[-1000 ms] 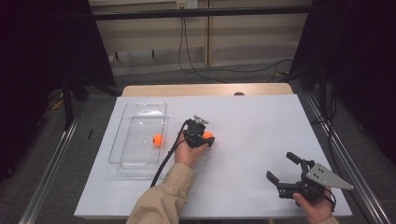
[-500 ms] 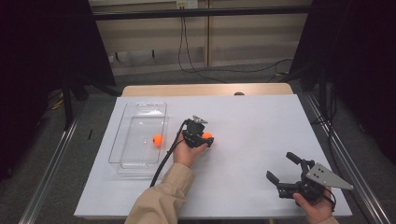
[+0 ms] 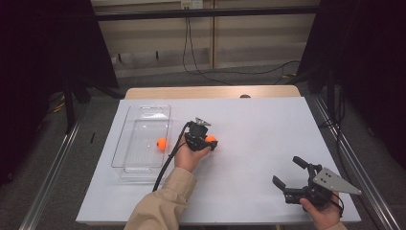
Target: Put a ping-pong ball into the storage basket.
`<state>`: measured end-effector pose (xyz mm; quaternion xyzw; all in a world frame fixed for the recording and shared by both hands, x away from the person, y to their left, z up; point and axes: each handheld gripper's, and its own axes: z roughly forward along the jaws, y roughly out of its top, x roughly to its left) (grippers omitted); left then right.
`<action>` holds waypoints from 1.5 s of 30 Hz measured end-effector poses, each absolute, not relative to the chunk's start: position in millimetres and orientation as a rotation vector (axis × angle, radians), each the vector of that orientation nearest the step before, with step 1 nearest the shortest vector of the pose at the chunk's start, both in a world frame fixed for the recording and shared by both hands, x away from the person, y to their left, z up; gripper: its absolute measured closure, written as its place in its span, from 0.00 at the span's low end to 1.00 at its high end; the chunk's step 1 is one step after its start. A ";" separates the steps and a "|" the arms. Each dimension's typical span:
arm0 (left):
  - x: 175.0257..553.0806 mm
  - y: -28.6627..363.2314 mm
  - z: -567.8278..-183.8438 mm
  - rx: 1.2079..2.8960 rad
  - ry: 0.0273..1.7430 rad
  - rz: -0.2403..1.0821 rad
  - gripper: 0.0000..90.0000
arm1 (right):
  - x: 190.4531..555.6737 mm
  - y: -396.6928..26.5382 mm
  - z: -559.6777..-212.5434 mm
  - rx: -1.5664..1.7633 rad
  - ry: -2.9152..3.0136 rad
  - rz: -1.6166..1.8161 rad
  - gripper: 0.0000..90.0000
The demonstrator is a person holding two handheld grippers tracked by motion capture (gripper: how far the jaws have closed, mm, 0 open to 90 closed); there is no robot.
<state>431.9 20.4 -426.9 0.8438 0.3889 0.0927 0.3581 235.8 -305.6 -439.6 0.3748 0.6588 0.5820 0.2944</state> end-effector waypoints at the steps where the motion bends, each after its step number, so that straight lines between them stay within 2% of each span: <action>1: 431.7 20.8 -426.5 2.177 1.006 0.238 0.57 | 235.9 -305.5 -439.7 0.996 1.754 1.550 0.01; 45: 425.2 34.3 -407.8 2.177 1.022 0.234 0.57 | 235.8 -303.9 -439.3 0.985 1.761 1.552 0.01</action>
